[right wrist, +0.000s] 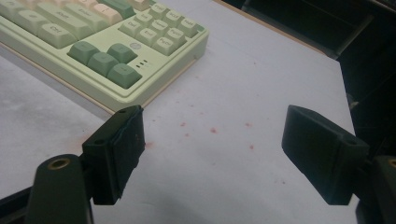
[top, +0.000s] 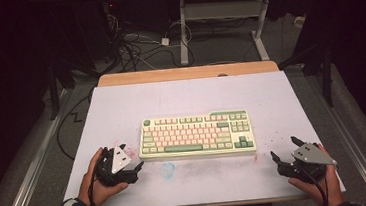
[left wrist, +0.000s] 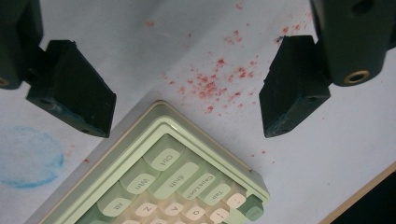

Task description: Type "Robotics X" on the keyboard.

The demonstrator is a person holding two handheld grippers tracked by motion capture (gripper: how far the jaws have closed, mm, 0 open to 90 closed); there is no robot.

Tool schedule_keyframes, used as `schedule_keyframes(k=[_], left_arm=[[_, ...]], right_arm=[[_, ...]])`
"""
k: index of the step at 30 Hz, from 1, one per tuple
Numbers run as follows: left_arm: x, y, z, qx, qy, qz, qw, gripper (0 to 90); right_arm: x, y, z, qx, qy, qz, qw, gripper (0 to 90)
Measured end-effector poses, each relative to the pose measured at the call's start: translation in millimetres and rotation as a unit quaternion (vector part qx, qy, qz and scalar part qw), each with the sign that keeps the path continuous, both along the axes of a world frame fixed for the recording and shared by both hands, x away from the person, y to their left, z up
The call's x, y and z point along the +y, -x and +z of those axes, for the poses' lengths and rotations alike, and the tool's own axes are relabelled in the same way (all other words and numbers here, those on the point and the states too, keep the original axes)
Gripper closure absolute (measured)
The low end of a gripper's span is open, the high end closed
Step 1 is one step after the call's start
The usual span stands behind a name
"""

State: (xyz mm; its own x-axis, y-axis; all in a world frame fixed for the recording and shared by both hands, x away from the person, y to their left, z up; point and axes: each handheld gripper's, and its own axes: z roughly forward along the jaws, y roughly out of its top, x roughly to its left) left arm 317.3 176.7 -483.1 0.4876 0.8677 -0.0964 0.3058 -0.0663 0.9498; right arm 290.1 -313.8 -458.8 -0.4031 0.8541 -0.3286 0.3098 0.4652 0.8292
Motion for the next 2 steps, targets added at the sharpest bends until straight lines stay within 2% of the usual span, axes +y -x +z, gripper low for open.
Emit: schedule_keyframes(k=[2], left_arm=[[-0.7, -0.6, 0.2, 0.000, 0.001, 0.001, 1.0000, 17.5]], right_arm=[[0.3, -0.4, -0.6, 0.002, 0.002, 0.000, 1.0000, 22.0]])
